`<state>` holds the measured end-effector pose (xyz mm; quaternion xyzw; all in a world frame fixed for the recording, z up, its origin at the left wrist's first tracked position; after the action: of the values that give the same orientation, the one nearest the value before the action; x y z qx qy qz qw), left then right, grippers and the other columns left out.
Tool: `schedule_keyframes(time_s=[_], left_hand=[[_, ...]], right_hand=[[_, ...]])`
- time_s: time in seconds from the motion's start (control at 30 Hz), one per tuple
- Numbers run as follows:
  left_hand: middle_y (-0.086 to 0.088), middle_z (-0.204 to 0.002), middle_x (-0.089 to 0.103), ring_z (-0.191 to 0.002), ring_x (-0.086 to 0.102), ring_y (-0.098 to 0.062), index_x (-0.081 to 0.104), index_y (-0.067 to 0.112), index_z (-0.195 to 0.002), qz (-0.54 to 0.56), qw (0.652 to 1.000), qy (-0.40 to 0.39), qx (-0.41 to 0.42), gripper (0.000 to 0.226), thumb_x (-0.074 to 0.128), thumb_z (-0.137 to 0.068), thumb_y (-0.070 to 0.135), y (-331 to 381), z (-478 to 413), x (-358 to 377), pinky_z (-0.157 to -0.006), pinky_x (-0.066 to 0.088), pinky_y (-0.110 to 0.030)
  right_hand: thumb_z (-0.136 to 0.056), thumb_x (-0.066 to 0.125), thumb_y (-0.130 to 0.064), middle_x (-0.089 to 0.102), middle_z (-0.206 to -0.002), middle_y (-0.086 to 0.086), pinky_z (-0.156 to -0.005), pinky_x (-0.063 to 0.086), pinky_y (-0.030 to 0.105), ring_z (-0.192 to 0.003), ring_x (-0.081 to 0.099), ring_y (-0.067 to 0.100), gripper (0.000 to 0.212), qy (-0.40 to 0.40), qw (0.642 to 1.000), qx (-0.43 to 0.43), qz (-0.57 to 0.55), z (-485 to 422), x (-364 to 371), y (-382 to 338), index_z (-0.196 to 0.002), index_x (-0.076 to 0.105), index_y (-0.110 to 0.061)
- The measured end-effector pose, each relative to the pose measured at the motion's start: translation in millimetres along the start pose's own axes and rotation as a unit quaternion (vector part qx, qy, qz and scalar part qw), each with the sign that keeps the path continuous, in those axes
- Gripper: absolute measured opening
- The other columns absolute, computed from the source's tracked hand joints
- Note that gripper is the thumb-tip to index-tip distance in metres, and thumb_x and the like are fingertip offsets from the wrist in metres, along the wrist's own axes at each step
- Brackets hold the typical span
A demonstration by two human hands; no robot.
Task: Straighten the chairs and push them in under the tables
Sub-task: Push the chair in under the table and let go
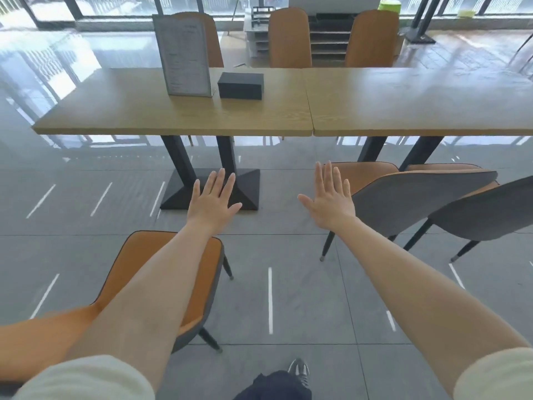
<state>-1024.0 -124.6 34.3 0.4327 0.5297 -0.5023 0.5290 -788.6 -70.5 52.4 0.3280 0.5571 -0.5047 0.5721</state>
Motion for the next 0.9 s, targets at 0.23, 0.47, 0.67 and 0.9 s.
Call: schedule_keyframes(time_s=[0.23,0.47,0.67,0.9], left_hand=[[-0.005,-0.158,-0.014,-0.147,-0.012,-0.022,-0.011,0.023,-0.148,0.003,1.0,-0.01,-0.017,0.064,0.022,-0.098,0.047,-96,96,14,-0.118,-0.006,-0.044],[-0.004,-0.159,-0.011,-0.147,-0.009,-0.021,-0.008,0.023,-0.149,0.024,0.999,-0.028,-0.036,0.065,0.024,-0.098,0.047,-198,174,27,-0.119,-0.004,-0.044],[-0.003,-0.158,-0.014,-0.147,-0.01,-0.021,-0.011,0.023,-0.148,0.043,0.997,-0.043,-0.044,0.066,0.023,-0.098,0.048,-304,222,53,-0.119,-0.004,-0.045],[-0.001,-0.158,-0.016,-0.147,-0.008,-0.021,-0.014,0.028,-0.147,0.104,0.985,-0.136,0.017,0.087,0.033,-0.086,0.067,-396,275,87,-0.117,-0.004,-0.051]], right_hand=[[-0.098,0.02,-0.05,-0.03,-0.154,0.007,-0.119,-0.01,0.041,-0.144,-0.022,0.024,0.073,-0.011,1.0,0.012,-0.011,77,40,-91,-0.142,-0.029,-0.018],[-0.098,0.021,-0.05,-0.029,-0.154,0.007,-0.118,-0.01,0.04,-0.144,-0.022,0.023,0.074,-0.026,0.999,-0.021,0.0,136,69,-203,-0.142,-0.028,-0.018],[-0.097,0.02,-0.052,-0.028,-0.154,0.006,-0.118,-0.01,0.039,-0.144,-0.022,0.022,0.074,-0.023,0.999,-0.043,0.009,162,103,-319,-0.142,-0.028,-0.018],[-0.093,0.025,-0.059,-0.026,-0.155,0.004,-0.118,-0.007,0.041,-0.145,-0.019,0.023,0.082,-0.086,0.993,-0.08,0.008,199,158,-439,-0.144,-0.026,-0.019]])
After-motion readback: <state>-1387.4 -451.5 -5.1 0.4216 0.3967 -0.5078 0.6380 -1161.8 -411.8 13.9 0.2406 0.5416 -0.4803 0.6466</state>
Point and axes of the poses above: each hand's wrist, its own z-axis away from the middle knuckle, its own x-axis out of the palm, y = z × x, the point moved 1 cm from there along -z, towards the middle knuckle
